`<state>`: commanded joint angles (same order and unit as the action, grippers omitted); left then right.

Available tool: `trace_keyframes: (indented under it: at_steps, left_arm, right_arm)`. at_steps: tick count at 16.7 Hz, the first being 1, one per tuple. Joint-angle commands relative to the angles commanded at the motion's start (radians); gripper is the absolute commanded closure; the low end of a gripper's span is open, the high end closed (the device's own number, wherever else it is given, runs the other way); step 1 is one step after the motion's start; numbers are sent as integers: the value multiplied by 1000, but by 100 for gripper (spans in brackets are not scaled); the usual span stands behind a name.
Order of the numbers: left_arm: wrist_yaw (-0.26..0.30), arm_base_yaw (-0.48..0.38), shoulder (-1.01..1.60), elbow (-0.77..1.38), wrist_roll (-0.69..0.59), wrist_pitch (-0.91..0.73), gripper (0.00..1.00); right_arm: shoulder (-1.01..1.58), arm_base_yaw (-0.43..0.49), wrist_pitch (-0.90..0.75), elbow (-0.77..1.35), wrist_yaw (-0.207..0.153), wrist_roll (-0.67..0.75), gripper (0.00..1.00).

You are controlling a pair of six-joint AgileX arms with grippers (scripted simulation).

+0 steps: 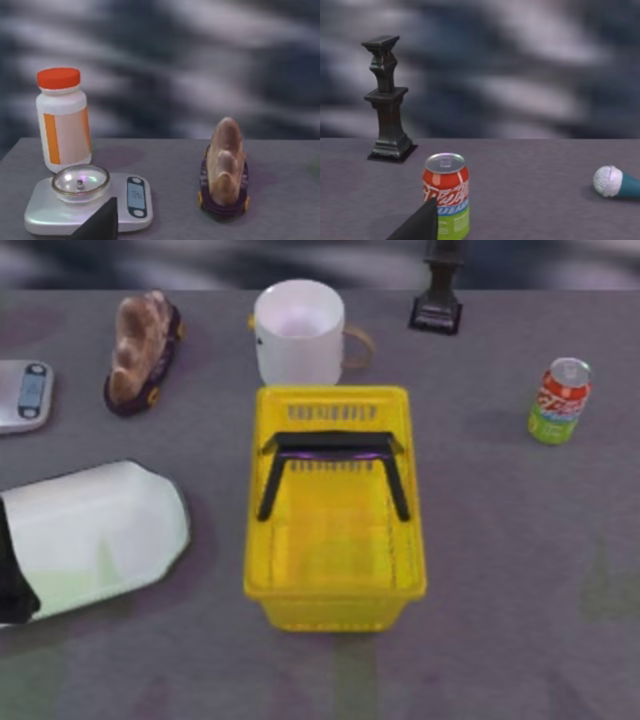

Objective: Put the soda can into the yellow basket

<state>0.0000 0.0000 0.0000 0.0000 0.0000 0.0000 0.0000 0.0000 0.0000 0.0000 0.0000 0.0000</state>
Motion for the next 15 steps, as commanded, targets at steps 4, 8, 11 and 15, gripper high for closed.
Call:
trace_keyframes:
  at_steps: [4,8,11,15]
  left_arm:
    - [0,0,0,0,0,0,0]
    - [0,0,0,0,0,0,0]
    - [0,0,0,0,0,0,0]
    - [0,0,0,0,0,0,0]
  right_arm:
    - [25,-1,-21,18,0,-4,0]
    - [183,-8,-146,147,6,-28,0]
    - [376,-18,-286,325,15,-62,0]
    - [699,-28,-491,657,23,-126,0]
